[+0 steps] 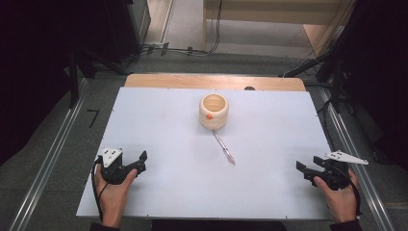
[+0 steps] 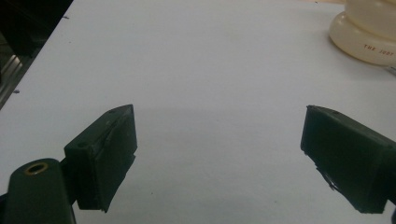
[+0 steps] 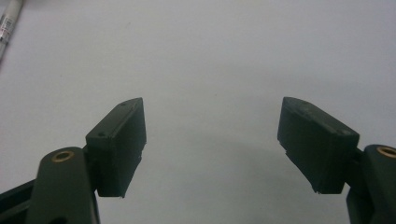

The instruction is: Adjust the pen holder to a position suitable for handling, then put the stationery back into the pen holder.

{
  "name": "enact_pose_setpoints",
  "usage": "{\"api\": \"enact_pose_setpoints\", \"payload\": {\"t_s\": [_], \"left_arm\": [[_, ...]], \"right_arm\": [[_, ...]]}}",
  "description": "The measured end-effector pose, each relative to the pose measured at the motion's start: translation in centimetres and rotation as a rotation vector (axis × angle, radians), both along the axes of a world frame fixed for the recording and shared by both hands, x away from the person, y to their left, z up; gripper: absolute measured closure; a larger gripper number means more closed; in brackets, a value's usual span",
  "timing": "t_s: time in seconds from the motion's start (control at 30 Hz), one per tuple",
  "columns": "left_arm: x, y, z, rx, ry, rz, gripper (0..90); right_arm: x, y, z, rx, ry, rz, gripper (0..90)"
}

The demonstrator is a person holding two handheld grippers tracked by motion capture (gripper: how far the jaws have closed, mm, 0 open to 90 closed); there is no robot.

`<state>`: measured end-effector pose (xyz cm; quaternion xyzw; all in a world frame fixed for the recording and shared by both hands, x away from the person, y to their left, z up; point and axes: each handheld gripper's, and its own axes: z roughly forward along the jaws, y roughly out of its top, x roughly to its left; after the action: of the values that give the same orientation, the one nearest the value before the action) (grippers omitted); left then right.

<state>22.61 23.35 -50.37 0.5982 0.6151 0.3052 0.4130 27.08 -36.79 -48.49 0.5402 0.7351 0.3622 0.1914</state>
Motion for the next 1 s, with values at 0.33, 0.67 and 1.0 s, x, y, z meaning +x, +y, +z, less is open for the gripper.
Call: {"api": "enact_pose_setpoints", "payload": {"t_s": [0.33,0.67,1.0], "left_arm": [[0.0,-0.1,0.1,-0.002,-0.006,-0.001,11.4],[0.2,-0.3,0.1,0.002,-0.004,-0.008,11.4],[0.1,-0.4,0.0,0.003,-0.001,-0.009,11.4]], "right_arm": [[0.1,0.1,0.0,-0.005,-0.003,0.002,22.1],[0.3,0.5,0.0,-0.011,-0.009,0.012,22.1],[1.0,2.1,0.0,-0.018,-0.005,0.049,22.1]]}}
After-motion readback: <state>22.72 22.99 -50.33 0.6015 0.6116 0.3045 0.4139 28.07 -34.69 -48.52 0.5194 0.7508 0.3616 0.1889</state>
